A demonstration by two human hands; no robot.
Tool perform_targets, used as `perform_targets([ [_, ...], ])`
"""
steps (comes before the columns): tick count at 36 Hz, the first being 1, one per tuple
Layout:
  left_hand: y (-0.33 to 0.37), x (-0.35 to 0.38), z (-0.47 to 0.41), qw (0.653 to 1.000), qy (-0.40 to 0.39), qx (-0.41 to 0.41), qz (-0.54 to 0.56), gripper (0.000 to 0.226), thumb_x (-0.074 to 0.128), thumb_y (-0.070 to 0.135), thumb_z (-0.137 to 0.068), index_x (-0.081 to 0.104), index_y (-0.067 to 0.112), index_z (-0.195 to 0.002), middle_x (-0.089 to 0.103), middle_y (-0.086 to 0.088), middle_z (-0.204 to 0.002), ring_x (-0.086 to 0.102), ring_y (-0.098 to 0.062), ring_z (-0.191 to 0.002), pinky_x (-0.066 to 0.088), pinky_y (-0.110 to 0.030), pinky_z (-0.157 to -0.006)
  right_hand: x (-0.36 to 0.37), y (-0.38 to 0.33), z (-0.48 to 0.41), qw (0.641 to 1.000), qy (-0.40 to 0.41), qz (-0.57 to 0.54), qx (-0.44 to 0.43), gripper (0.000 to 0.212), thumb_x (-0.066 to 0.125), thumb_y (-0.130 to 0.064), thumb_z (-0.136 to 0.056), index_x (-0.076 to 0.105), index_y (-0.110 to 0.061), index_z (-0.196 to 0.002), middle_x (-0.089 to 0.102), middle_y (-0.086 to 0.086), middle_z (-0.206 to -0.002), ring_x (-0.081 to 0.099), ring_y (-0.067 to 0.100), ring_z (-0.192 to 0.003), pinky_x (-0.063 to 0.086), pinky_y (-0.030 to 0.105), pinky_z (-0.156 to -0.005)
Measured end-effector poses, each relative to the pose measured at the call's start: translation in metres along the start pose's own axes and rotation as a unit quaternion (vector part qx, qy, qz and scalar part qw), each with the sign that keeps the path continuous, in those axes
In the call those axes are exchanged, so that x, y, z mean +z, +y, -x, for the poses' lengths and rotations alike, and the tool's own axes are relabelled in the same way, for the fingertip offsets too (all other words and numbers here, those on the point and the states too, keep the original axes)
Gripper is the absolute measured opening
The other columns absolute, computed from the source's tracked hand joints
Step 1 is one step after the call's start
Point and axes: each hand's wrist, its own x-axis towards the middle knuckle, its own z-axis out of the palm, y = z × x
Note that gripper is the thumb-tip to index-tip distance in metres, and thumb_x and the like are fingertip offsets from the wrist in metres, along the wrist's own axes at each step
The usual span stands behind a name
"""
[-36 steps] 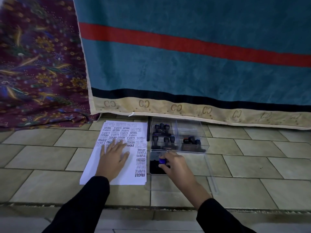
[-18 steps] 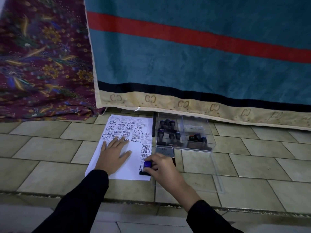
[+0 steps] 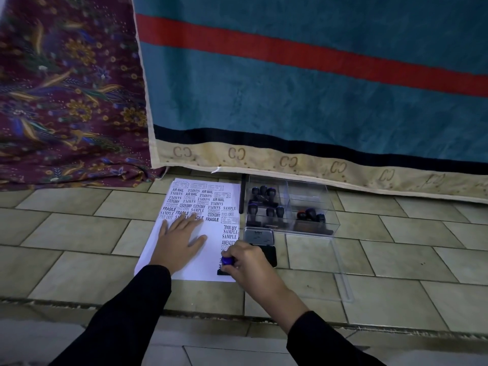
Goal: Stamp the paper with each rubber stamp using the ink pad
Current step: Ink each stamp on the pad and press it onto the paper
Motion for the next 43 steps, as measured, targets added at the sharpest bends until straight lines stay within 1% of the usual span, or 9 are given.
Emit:
perform_targets([
  [13,0.021,0.007,-0.013,0.997,0.049,-0.064,-0.017,0.040,0.048,0.039,-0.081,0.051,0.021,-0.117,0.049,0.002,-0.128,0.039,-0.024,-0.123,0.014,-0.053,-0.111,0.000,-0.001,0.008,0.999,-0.003,0.026,-0.038,0.018,0.066,-0.013,-0.083,0.063,-0.006,-0.099,0.061,0.010,-0.099,0.060,0.025,-0.086,0.050,0.035,-0.076],
  [22,0.021,0.016,-0.013,0.993,0.099,-0.055,-0.042,0.047,0.033,0.048,-0.074,0.051,0.021,-0.109,0.052,0.003,-0.113,0.044,-0.024,-0.112,0.021,-0.053,-0.105,0.000,0.003,0.007,1.000,-0.004,-0.024,-0.014,0.023,0.068,-0.011,-0.081,0.065,-0.006,-0.103,0.063,0.011,-0.102,0.061,0.022,-0.089,0.051,0.029,-0.079],
  [27,0.021,0.015,-0.013,0.994,0.091,-0.059,-0.015,0.043,0.042,0.048,-0.073,0.050,0.025,-0.108,0.050,0.007,-0.116,0.042,-0.019,-0.113,0.017,-0.051,-0.109,-0.025,0.011,-0.025,0.981,0.056,-0.136,0.122,0.028,0.075,-0.015,-0.076,0.067,-0.009,-0.103,0.065,-0.002,-0.081,0.055,-0.012,-0.055,0.041,0.000,-0.055],
  [34,0.021,0.016,-0.013,0.992,0.105,-0.060,-0.023,0.053,0.033,0.053,-0.072,0.054,0.023,-0.109,0.053,0.005,-0.118,0.044,-0.022,-0.116,0.018,-0.053,-0.110,-0.101,0.046,-0.080,0.940,0.251,-0.153,0.171,0.024,0.073,-0.017,-0.079,0.059,-0.012,-0.098,0.064,-0.002,-0.088,0.062,0.011,-0.076,0.054,0.019,-0.072],
  [36,0.021,0.016,-0.013,0.992,0.108,-0.062,-0.020,0.051,0.035,0.053,-0.072,0.054,0.023,-0.109,0.053,0.006,-0.119,0.044,-0.022,-0.116,0.017,-0.053,-0.111,-0.114,0.057,-0.096,0.932,0.281,-0.142,0.181,0.019,0.071,-0.012,-0.081,0.061,-0.010,-0.097,0.065,0.000,-0.090,0.060,0.007,-0.067,0.049,0.007,-0.061],
  [38,0.021,0.017,-0.014,0.992,0.107,-0.064,-0.022,0.050,0.036,0.052,-0.072,0.054,0.024,-0.109,0.053,0.006,-0.119,0.044,-0.022,-0.116,0.018,-0.053,-0.111,-0.118,0.068,-0.109,0.930,0.287,-0.119,0.195,0.015,0.069,-0.008,-0.082,0.063,-0.007,-0.096,0.065,0.003,-0.091,0.054,0.002,-0.063,0.042,-0.001,-0.054],
  [39,0.021,0.016,-0.014,0.992,0.106,-0.065,-0.024,0.050,0.036,0.053,-0.072,0.054,0.024,-0.109,0.053,0.007,-0.119,0.044,-0.021,-0.116,0.019,-0.053,-0.111,-0.119,0.075,-0.115,0.932,0.281,-0.106,0.203,0.014,0.068,-0.008,-0.082,0.064,-0.006,-0.096,0.067,0.006,-0.093,0.056,0.006,-0.067,0.044,0.000,-0.061],
  [41,0.020,0.017,-0.014,0.992,0.108,-0.065,-0.027,0.049,0.036,0.052,-0.072,0.054,0.024,-0.108,0.053,0.007,-0.118,0.045,-0.021,-0.115,0.020,-0.052,-0.110,-0.114,0.087,-0.125,0.942,0.238,-0.069,0.227,0.017,0.068,-0.010,-0.083,0.065,-0.006,-0.099,0.069,0.010,-0.100,0.060,0.015,-0.083,0.047,0.015,-0.076],
  [43,0.020,0.017,-0.014,0.992,0.108,-0.065,-0.032,0.047,0.038,0.051,-0.072,0.053,0.025,-0.108,0.053,0.008,-0.118,0.045,-0.020,-0.114,0.020,-0.051,-0.109,-0.106,0.095,-0.130,0.949,0.195,-0.049,0.243,0.019,0.066,-0.010,-0.084,0.062,-0.006,-0.103,0.067,0.013,-0.103,0.060,0.020,-0.089,0.043,0.021,-0.074],
])
